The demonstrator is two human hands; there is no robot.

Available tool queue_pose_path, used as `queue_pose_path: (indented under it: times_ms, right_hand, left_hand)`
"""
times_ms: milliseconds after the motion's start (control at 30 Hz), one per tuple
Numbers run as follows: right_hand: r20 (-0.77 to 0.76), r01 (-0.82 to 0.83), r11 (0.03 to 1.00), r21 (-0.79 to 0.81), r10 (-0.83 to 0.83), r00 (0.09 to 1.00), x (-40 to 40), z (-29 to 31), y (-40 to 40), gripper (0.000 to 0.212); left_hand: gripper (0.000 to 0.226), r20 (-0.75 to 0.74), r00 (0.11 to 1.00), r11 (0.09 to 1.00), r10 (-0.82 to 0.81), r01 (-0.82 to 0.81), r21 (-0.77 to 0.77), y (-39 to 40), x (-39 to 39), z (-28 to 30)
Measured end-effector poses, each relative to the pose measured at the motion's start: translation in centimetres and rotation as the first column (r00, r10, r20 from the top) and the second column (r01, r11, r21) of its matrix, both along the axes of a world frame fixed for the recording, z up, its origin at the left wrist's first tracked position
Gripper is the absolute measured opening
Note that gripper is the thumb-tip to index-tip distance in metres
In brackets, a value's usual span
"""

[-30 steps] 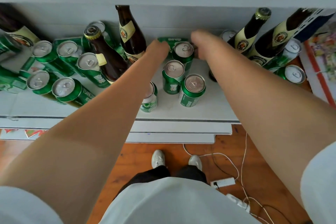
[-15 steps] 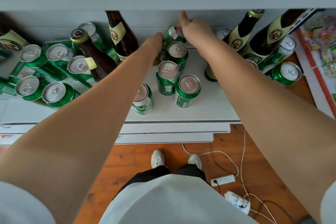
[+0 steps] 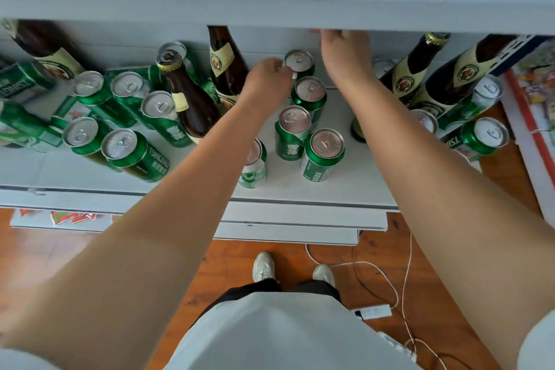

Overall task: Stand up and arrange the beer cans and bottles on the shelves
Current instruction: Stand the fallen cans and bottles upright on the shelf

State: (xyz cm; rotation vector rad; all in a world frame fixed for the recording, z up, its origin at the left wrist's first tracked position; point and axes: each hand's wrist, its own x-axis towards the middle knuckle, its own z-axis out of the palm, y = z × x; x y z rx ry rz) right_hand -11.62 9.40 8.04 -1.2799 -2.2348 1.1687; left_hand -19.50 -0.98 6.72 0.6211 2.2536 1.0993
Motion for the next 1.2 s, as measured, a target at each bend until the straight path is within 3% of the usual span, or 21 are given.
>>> queue_pose_path:
  times_ms: [100,200,267,367,433,500,767,900,1067,1133,1200]
  right_hand:
    - [-0.132,0.128,0.979,0.159,-0.108,0.985,0.4,2.3,-2.7,0.065]
    - [-0.374,0.108,0.957,0.27,0.001,0.928,-0.3,1.9,-5.9,0.034]
    - [-0.483,0.071,0.953,0.293,0.083,0.872,-0.8,1.4,-8.3,0.026]
    - [-0.4,-0.189,0.928,0.321,0.313,0.861,-1.6,1.0,-11.8,0.026]
    - [-0.275,-0.342,0.88,0.329,0.435,0.857,-2.5,0.7,-13.2,0.046]
    - [-0.15,-0.435,0.835,0.337,0.503,0.851,-3.3,0.1,-14.0,0.06]
    - [-0.019,-0.473,0.826,0.306,0.502,0.865,-5.9,0.2,-14.4,0.037]
    - [-0.049,-0.406,0.855,0.322,0.443,0.895,-5.9,0.5,-15.1,0.034]
    - [-0.182,-0.22,0.941,0.258,0.271,0.945,-4.7,2.5,-16.7,0.033]
    - [-0.241,-0.185,0.968,0.171,0.223,0.944,-3.4,3.7,-17.1,0.033]
    - [-0.318,-0.18,0.983,0.032,0.18,0.931,-1.7,4.6,-17.1,0.03]
  left_hand:
    - [0.032,-0.209,0.978,0.956,-0.017,0.077,0.284,-4.3,2.5,1.8]
    - [0.024,-0.432,0.894,0.87,0.119,0.116,0.478,-9.5,4.4,2.3]
    - [0.027,-0.481,0.813,0.856,0.327,-0.039,0.516,-12.2,4.6,2.0]
    - [0.038,-0.368,0.767,0.825,0.526,-0.355,0.44,-14.8,3.7,0.7]
    - [0.046,-0.306,0.812,0.859,0.496,-0.409,0.308,-15.5,2.6,-0.7]
    - [0.051,-0.284,0.874,0.915,0.395,-0.345,0.21,-15.9,1.9,-1.9]
    - [0.065,-0.214,0.95,0.972,0.225,-0.204,0.119,-16.7,-0.5,-4.3]
    - [0.061,-0.21,0.965,0.983,0.155,-0.129,0.133,-17.3,-2.1,-4.8]
    - [0.063,-0.396,0.915,0.985,0.077,-0.009,0.172,-19.3,-2.5,-3.1]
    - [0.059,-0.361,0.932,0.97,0.04,0.05,0.236,-20.3,-2.3,-1.9]
    - [0.054,-0.229,0.973,0.923,0.042,0.05,0.382,-21.1,-2.4,-0.8]
